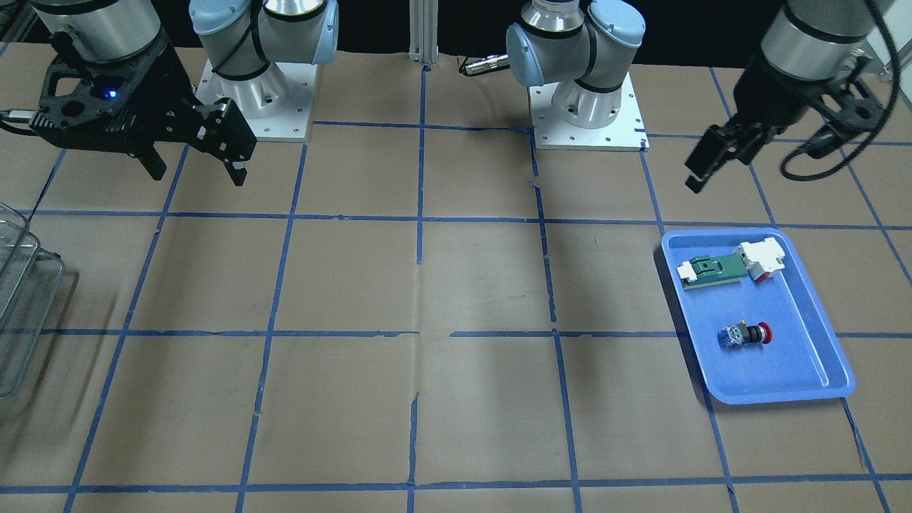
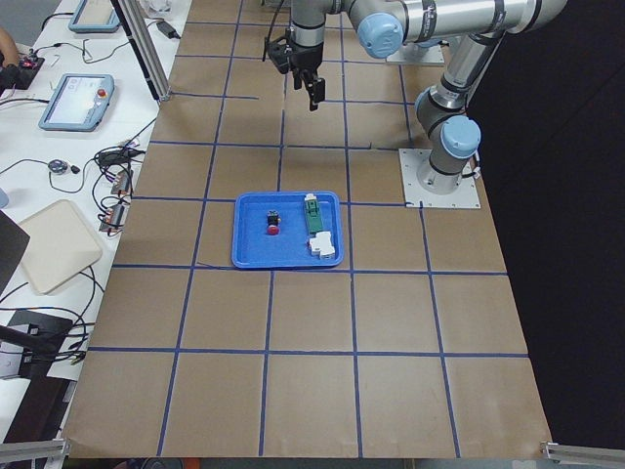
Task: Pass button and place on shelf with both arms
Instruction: 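Raise the left gripper away from the tray and reposition it beside the tray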
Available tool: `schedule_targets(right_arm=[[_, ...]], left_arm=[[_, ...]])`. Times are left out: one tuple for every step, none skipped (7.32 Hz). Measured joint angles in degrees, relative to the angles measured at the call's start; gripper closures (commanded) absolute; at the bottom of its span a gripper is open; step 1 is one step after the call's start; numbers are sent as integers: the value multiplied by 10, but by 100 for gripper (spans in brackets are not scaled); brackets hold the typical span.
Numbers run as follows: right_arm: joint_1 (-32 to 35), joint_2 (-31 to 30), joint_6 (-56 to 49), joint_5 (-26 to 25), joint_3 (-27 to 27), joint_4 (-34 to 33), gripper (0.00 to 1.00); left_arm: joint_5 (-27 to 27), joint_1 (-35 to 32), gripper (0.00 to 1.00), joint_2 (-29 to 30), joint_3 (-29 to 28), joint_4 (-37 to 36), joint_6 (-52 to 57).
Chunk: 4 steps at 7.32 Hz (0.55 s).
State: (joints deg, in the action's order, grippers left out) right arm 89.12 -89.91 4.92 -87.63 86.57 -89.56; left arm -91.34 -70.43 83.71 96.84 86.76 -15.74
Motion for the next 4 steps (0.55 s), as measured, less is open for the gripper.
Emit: schedule_targets(right_arm=[[0,0,0,0,0,0,0],[0,0,0,0,0,0,0],[0,0,0,0,0,0,0],[0,0,0,0,0,1,0]], left_arm=[[1,53,0,11,-1,-34,-36],[1,96,0,24,3,-63,-77],[2,126,0,41,7,-81,-105],[16,147,0,65,5,-98,-123]])
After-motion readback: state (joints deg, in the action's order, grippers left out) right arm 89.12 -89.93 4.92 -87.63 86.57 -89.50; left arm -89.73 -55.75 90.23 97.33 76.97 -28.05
